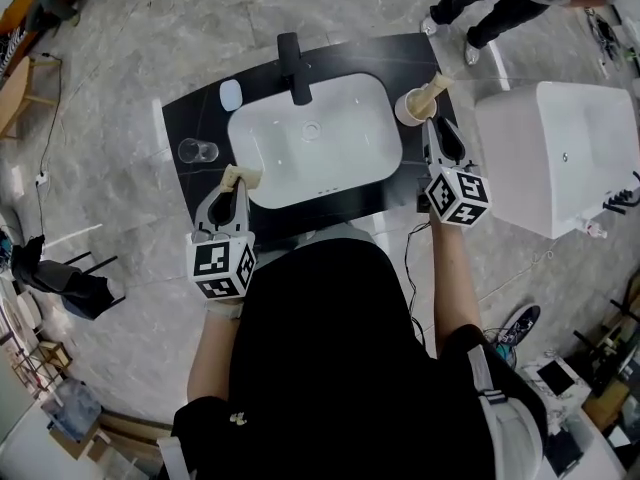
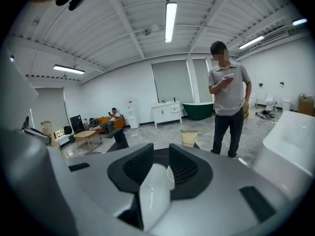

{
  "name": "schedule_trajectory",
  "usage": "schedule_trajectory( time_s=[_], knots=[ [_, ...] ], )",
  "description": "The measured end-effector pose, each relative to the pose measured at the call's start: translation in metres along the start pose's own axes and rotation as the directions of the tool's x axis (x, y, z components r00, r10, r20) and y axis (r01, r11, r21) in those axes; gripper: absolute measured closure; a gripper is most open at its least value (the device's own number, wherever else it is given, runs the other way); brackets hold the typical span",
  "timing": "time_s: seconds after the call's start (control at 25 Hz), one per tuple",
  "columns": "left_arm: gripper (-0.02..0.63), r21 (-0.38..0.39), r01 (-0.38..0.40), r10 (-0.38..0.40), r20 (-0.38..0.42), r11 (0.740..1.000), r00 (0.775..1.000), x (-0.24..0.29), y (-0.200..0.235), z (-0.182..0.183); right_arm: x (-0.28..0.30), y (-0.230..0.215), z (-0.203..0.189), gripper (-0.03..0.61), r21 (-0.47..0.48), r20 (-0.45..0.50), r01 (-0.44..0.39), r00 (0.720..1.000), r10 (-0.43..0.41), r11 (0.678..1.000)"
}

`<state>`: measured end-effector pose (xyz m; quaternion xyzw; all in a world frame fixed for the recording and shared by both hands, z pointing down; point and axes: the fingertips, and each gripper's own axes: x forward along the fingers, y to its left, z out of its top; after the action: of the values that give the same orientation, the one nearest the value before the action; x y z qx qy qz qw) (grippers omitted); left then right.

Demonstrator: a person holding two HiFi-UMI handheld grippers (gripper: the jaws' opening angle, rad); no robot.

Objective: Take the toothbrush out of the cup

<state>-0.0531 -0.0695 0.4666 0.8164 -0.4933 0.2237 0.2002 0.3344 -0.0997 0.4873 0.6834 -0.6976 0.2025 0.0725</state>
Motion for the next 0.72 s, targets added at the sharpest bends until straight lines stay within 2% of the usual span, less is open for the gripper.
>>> schedule_trajectory(
  time_s=[0.2,0.44,0.72],
  knots=[
    [0.581,-0.006,-0.025,0.025,-0.028,1.000,0.999,0.006,-0.008,-0.008,0.030,-0.025,-0.014,0.445,-0.014,-0.058,-0.002,0.998,0.001,1.000],
    [0.581,-0.040,-0.094,0.092,-0.055,0.995,0.994,0.007,-0.002,-0.017,0.063,-0.052,-0.030,0.416,-0.027,-0.120,0.010,0.993,-0.014,1.000],
    [0.581,-0.077,-0.152,0.145,-0.091,0.985,0.985,0.006,-0.003,-0.030,0.087,-0.068,-0.043,0.407,-0.045,-0.178,-0.009,0.984,0.000,0.999]
  ],
)
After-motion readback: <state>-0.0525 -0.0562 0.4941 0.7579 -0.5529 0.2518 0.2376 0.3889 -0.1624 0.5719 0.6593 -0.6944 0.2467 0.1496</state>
